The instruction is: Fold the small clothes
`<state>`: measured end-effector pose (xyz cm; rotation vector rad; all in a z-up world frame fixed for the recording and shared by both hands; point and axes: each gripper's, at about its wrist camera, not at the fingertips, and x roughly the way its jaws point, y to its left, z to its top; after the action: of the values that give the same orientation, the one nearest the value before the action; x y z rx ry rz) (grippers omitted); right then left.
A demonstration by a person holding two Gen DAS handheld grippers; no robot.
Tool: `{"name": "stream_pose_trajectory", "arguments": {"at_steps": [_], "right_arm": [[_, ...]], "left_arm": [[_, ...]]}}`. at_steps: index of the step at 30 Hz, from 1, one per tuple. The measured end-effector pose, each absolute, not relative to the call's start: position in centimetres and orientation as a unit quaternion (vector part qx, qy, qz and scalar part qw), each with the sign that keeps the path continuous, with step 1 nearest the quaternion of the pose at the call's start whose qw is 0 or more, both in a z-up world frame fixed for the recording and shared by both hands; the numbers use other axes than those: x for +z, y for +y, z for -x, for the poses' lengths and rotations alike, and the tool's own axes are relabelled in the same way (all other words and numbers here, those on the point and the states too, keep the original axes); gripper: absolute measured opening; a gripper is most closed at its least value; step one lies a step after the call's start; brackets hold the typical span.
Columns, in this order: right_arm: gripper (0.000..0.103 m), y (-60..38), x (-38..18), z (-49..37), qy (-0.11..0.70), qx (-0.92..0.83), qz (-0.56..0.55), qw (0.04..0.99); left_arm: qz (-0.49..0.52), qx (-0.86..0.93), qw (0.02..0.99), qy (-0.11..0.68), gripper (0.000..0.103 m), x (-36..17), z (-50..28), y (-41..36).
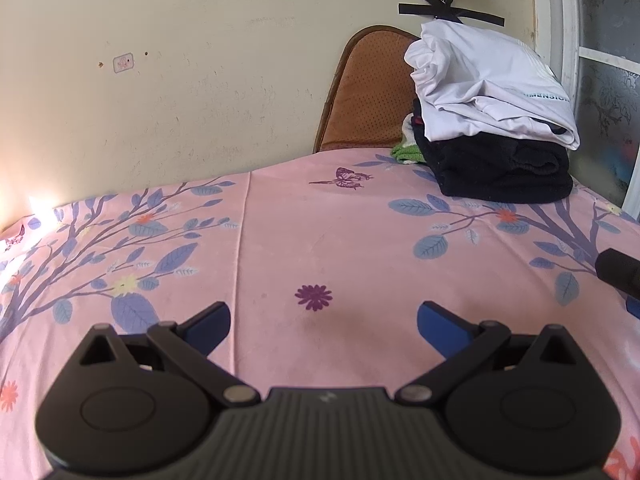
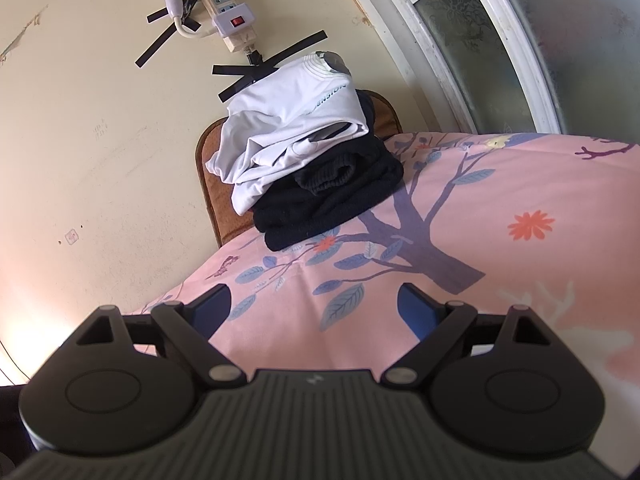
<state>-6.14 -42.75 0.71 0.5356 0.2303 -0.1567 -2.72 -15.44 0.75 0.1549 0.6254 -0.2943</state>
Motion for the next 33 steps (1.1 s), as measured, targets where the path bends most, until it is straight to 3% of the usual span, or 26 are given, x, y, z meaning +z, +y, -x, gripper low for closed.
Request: {"name": "stream_pose_trajectory", "arguments": {"at_steps": [33], "right_arm": [[0.092,-42.86,0.79,6.29,0.113,-0.077,-0.264,0.955]], "left_arm": [[-0.083,-0.151,0.933,0.315,0.103,0.51,2.80,-15.67]]}}
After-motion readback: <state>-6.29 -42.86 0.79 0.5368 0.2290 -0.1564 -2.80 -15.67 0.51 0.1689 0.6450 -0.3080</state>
